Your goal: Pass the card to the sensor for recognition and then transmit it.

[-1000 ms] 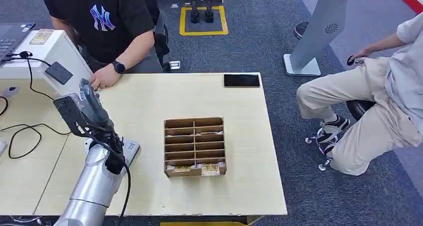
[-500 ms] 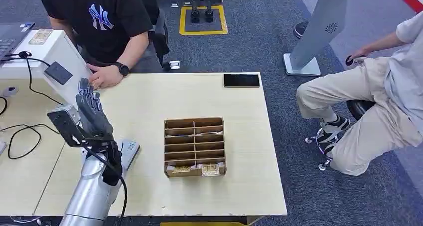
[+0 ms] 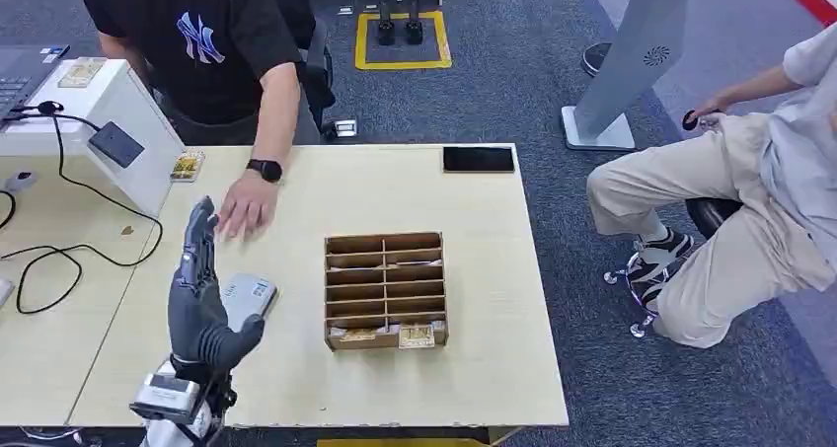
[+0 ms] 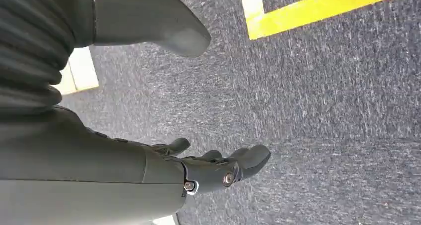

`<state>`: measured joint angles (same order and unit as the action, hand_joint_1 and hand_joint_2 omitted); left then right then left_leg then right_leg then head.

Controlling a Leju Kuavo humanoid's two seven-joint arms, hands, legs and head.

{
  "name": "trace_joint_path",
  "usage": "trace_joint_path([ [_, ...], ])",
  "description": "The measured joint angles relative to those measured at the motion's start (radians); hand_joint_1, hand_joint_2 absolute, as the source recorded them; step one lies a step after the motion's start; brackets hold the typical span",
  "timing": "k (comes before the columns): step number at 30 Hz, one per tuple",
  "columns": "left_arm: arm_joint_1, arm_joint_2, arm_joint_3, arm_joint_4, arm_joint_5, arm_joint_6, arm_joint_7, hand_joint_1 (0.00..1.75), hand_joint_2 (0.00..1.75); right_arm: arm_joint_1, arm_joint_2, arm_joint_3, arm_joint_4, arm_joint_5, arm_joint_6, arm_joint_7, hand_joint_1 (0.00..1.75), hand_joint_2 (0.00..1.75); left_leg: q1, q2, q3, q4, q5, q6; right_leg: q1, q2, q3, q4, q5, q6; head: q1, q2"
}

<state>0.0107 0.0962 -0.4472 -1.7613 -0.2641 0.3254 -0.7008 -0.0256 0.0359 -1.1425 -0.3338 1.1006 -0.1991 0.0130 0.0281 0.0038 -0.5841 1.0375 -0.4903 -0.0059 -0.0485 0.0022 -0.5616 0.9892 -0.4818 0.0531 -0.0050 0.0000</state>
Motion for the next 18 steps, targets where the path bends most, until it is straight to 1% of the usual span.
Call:
trace_joint_path([
  [2, 0.003, 0.020, -0.029, -0.002, -0.043, 0.004, 0.000, 0.00, 1.75, 0.000, 0.000, -0.006, -0.003, 0.001, 0.000, 0.000, 0.00, 1.75, 0.000, 0.000, 0.000, 0.000, 0.000, 0.000, 0.000, 0.000, 0.000, 0.000, 0.000, 0.000, 0.000, 0.000],
  [5, 0.005, 0.041, -0.061, -0.007, -0.052, 0.006, 0.000, 0.00, 1.75, 0.000, 0.000, -0.016, -0.005, 0.001, 0.000, 0.000, 0.00, 1.75, 0.000, 0.000, 0.000, 0.000, 0.000, 0.000, 0.000, 0.000, 0.000, 0.000, 0.000, 0.000, 0.000, 0.000],
  [11, 0.006, 0.063, -0.090, -0.012, -0.061, 0.009, 0.000, 0.00, 1.75, 0.000, 0.000, -0.022, -0.010, 0.001, 0.000, 0.000, 0.00, 1.75, 0.000, 0.000, 0.000, 0.000, 0.000, 0.000, 0.000, 0.000, 0.000, 0.000, 0.000, 0.000, 0.000, 0.000],
  [14, 0.002, 0.074, -0.106, -0.012, -0.118, 0.013, 0.000, 0.00, 1.75, 0.000, 0.000, -0.023, -0.010, 0.017, -0.001, 0.000, 0.00, 1.75, 0.000, 0.000, 0.000, 0.000, 0.000, 0.000, 0.000, 0.000, 0.000, 0.000, 0.000, 0.000, 0.000, 0.000],
  [18, -0.013, 0.082, -0.150, -0.008, -0.213, 0.045, 0.002, 0.00, 1.75, -0.001, -0.003, -0.024, -0.009, 0.034, -0.002, 0.000, 0.00, 1.75, 0.000, 0.000, 0.000, 0.000, 0.000, 0.000, 0.000, 0.000, 0.000, 0.000, 0.000, 0.000, 0.000, 0.000],
])
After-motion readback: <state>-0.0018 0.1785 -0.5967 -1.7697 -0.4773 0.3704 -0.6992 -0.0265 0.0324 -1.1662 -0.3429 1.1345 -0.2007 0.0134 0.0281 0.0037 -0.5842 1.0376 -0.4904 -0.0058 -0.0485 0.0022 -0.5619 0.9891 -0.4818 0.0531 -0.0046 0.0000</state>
